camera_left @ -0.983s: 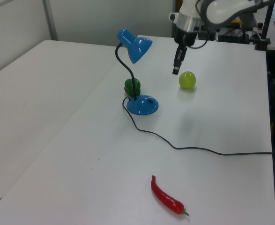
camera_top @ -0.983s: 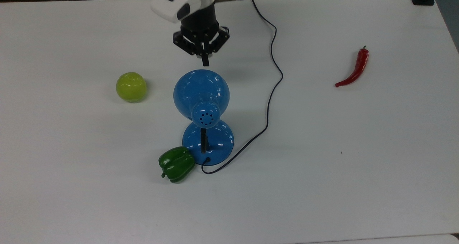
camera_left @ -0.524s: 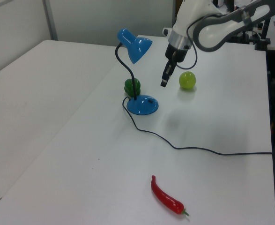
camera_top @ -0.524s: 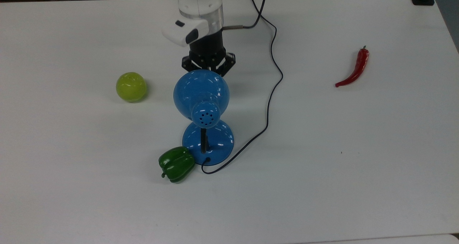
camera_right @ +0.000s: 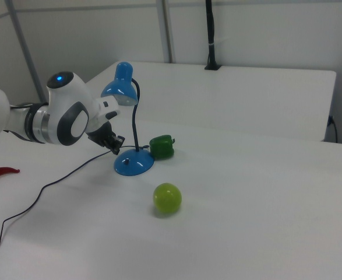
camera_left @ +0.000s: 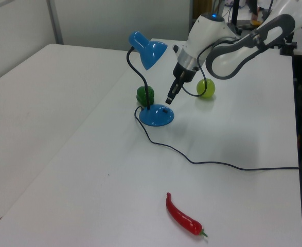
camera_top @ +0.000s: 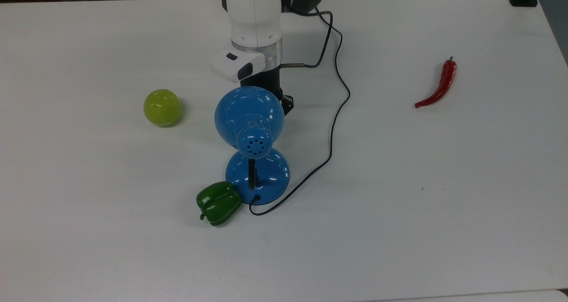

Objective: Turn on desk lamp
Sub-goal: 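Press down on the switch on the lamp base with the gripper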

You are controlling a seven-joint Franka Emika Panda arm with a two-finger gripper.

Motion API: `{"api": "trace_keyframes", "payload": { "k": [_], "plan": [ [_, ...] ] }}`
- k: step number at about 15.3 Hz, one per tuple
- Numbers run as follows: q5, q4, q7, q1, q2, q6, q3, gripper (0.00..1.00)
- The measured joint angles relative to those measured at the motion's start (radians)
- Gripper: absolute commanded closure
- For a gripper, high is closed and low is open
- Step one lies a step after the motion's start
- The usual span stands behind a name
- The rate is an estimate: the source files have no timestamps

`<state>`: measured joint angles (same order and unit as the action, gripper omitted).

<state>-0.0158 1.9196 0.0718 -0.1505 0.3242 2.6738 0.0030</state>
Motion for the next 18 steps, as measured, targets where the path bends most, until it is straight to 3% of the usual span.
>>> {"api": "trace_keyframes", "payload": {
  "k": [18],
  "plan": [
    [-0.061,-0.011,0.006,0.006,0.091,0.117,-0.005,1.00]
  ]
}}
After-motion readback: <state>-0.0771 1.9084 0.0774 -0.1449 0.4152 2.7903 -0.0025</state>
